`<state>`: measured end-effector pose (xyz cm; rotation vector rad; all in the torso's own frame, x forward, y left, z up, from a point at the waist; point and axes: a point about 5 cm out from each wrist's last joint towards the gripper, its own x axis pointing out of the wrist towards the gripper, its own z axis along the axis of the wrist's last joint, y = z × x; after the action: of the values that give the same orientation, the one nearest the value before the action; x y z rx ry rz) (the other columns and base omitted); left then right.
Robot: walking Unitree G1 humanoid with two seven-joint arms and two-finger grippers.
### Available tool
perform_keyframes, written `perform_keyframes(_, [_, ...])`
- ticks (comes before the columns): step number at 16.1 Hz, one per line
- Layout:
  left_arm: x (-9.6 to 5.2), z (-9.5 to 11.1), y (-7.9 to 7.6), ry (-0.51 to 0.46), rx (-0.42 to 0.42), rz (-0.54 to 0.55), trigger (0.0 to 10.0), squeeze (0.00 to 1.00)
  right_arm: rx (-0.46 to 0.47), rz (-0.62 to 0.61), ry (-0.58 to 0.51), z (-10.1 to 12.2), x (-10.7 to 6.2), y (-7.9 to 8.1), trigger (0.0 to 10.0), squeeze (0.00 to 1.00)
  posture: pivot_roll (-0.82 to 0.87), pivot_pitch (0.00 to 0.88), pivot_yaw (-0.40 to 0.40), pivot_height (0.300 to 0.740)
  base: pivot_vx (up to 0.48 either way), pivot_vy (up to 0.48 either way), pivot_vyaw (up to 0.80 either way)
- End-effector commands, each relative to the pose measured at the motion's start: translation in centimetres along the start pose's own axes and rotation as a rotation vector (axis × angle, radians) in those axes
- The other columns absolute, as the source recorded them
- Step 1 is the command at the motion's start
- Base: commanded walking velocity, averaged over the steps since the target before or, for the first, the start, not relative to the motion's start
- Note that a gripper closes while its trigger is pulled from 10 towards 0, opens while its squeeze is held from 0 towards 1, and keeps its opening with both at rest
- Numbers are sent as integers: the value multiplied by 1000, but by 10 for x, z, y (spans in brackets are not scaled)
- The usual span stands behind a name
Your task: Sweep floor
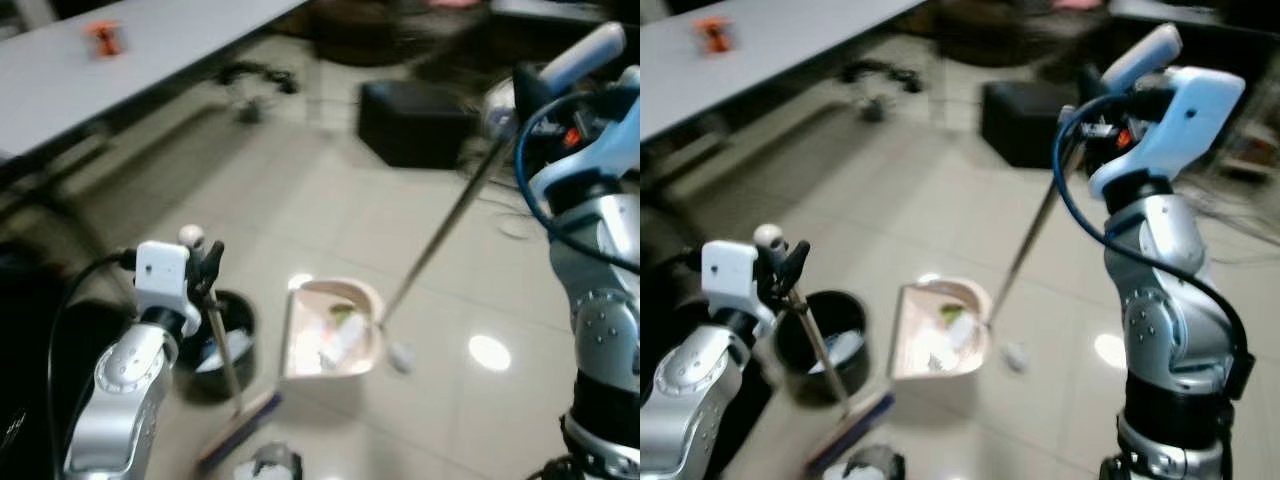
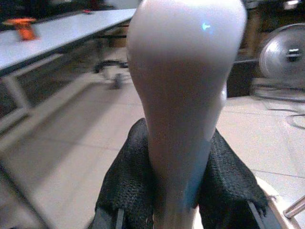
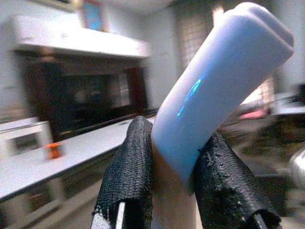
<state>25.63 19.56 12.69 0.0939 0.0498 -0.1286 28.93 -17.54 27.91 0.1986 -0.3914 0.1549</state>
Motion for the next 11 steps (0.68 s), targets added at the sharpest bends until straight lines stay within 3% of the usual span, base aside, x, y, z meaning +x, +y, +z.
perform_keyframes(1, [4, 14, -6, -56, 7, -23, 10000, 0, 0, 10, -50, 14, 3, 0, 10000, 0, -43, 0, 52, 740, 0, 0, 800])
perform_keyframes(11, [4, 23, -9, -76, 22, -31, 10000, 0, 16, -14, -54, 21, 4, -4, 10000, 0, -38, 1, 57, 740, 0, 0, 800])
